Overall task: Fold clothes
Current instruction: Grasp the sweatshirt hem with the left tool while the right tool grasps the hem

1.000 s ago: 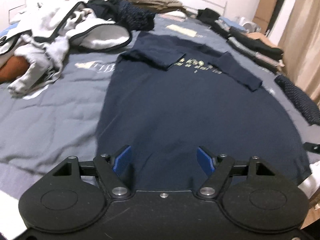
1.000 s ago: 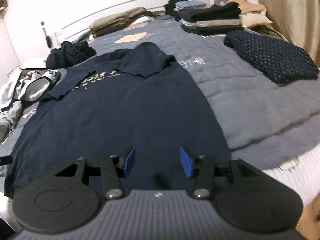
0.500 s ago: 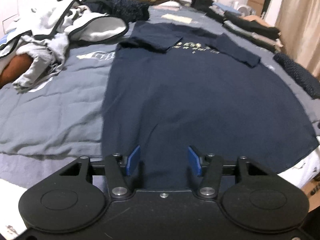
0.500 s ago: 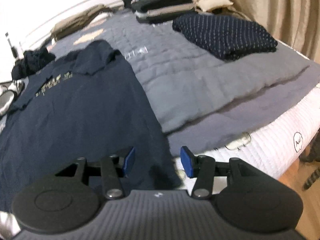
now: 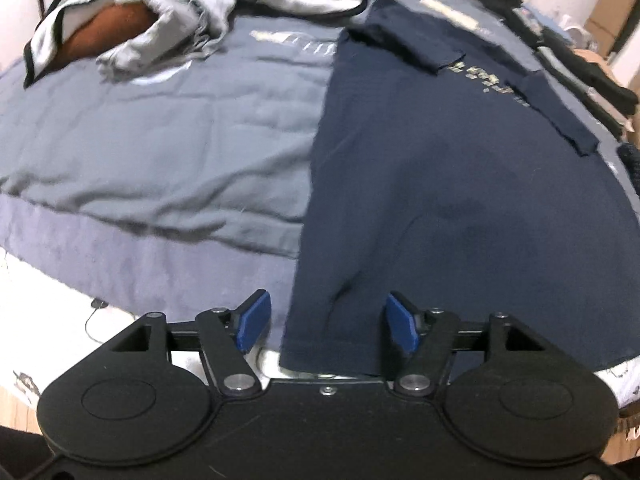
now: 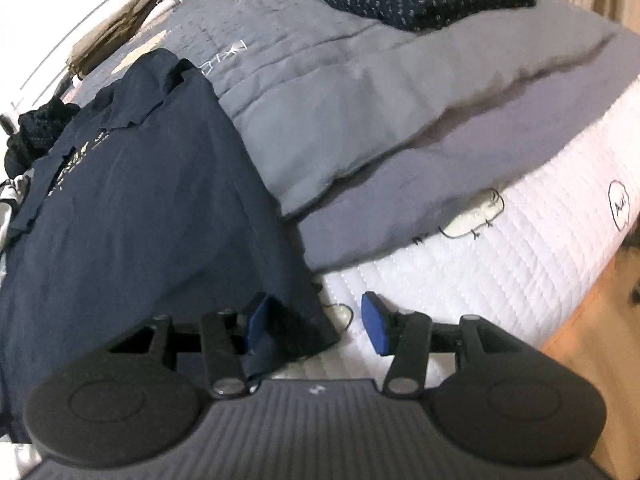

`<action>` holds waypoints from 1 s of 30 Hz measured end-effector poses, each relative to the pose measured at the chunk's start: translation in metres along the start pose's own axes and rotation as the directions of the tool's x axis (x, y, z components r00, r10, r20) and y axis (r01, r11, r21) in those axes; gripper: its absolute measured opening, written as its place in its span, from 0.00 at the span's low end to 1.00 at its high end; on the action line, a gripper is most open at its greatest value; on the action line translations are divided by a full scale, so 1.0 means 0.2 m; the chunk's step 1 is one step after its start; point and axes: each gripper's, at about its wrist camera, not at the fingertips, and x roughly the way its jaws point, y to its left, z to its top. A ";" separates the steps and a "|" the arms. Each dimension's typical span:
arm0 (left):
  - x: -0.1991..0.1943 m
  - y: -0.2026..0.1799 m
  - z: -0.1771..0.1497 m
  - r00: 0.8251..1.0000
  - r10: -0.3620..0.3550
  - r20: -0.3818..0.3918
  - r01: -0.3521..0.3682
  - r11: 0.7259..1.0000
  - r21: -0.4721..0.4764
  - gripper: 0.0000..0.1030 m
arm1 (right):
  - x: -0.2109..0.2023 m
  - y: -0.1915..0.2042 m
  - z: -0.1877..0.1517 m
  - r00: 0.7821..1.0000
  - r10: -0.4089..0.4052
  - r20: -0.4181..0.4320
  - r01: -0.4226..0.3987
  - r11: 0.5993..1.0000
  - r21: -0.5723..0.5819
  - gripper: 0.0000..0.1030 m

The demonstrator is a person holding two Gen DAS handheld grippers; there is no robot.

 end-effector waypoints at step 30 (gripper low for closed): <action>-0.14 -0.02 0.48 0.929 -0.257 0.266 0.302 0.943 -0.143 0.05 | -0.02 0.24 0.54 0.891 0.377 0.254 -0.428 0.884 0.189 0.07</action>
